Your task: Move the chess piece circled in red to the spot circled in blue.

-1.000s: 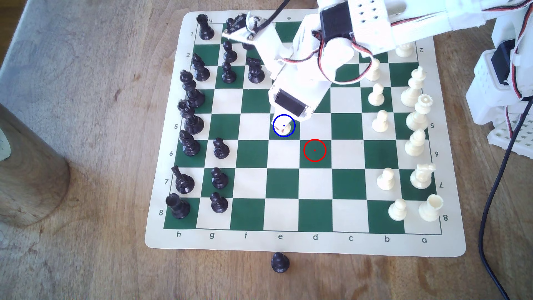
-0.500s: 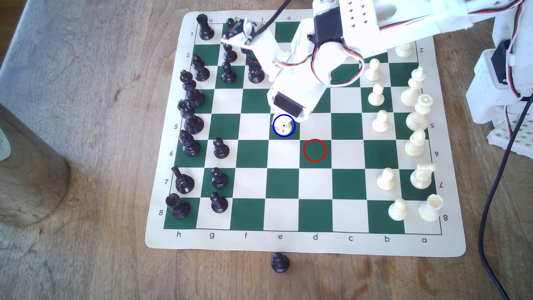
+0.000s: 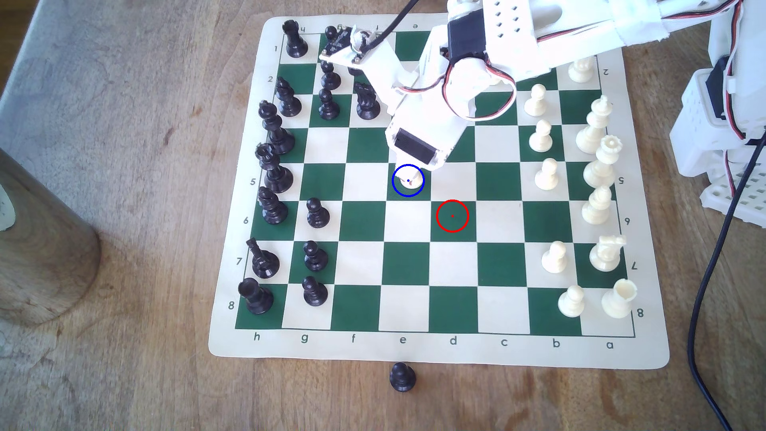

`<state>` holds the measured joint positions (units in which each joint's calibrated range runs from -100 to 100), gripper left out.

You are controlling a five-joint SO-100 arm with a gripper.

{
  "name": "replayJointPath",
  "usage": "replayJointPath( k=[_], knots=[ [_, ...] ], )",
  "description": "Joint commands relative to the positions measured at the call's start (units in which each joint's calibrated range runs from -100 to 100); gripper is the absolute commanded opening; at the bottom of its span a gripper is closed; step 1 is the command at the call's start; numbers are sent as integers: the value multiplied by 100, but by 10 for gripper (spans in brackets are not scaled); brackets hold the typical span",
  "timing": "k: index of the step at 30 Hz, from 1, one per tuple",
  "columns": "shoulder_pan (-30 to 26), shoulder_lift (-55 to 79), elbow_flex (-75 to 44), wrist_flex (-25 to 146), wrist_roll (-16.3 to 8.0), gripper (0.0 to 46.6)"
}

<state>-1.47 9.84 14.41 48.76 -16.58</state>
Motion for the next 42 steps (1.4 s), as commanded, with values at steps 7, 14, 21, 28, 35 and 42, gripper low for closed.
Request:
replayJointPath(
  k=[7,14,21,28,35,42],
  knots=[
    [65,-204,-417,-69,24,235],
    [97,-450,-317,70,63,242],
    [89,-840,45,218,93,237],
    [-83,-1672,308,816,93,235],
    [-435,-2869,771,1749,103,237],
    [-599,-4660,1759,2593,181,224]
  ],
)
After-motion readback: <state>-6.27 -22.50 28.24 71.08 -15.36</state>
